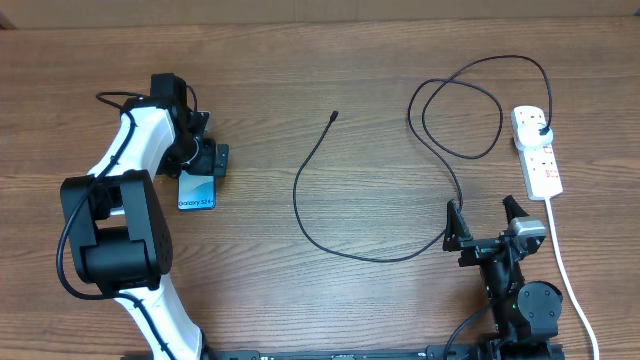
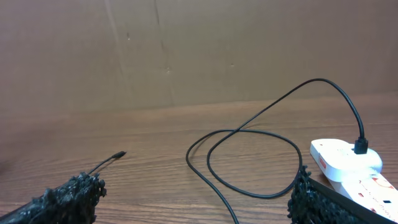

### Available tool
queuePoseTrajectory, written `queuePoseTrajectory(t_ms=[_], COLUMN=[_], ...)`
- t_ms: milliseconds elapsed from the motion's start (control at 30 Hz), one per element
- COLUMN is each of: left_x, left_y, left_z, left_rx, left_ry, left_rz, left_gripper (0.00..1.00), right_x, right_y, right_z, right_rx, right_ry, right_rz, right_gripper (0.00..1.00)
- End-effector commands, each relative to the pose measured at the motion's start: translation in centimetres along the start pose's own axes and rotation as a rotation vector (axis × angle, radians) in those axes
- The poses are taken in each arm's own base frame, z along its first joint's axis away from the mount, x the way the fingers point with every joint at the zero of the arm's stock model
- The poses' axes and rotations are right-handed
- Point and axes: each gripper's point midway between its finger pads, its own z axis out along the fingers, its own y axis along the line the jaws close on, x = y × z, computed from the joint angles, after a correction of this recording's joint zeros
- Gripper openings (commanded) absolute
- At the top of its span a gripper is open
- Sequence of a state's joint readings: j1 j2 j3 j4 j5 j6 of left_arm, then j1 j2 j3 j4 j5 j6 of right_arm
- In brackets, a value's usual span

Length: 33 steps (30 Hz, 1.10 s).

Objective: Plug charger to phone and switch on socket
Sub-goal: 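Move the left gripper over the smartphone and grasp its bottom edge, then lift the smartphone with the left gripper and tilt it upright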

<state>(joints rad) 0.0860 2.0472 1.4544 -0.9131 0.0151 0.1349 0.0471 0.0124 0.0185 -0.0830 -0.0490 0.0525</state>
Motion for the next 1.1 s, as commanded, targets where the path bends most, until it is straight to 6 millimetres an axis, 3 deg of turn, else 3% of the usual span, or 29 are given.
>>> queuePoseTrajectory(t_ms=[0, 367, 500, 700, 867, 1067], left_x=[-0.7, 0.1, 0.1, 0.4, 0.7, 1.5], left_y=[0.7, 0.6, 0.7, 0.6, 0.4, -1.7], left_z=[-0.1, 2.4, 2.4, 2.4, 2.4, 2.3], left_rx=[-0.022, -0.016, -0.017, -0.015, -0.014, 0.031], left_ry=[-0.016, 0.049, 0.048, 0.058, 0.074, 0.113], left_rz=[-0.008, -0.007, -0.007, -0.011, -0.054, -0.111], left_gripper=[1.0, 1.0, 0.99, 0.85, 0.83, 0.82], right_x=[0.2, 0.2, 0.2, 0.2, 0.2, 0.2], right_y=[0.0, 0.0, 0.0, 0.0, 0.0, 0.0], right_z=[0.0, 0.0, 0.0, 0.0, 0.0, 0.0], right_rx=[-0.003, -0.003, -0.003, -0.003, -0.003, -0.003], right_ry=[-0.002, -0.002, -0.002, -0.002, -0.002, -0.002], right_rz=[0.002, 0.002, 0.002, 0.002, 0.002, 0.002], right_gripper=[1.0, 1.0, 1.0, 1.0, 1.0, 1.0])
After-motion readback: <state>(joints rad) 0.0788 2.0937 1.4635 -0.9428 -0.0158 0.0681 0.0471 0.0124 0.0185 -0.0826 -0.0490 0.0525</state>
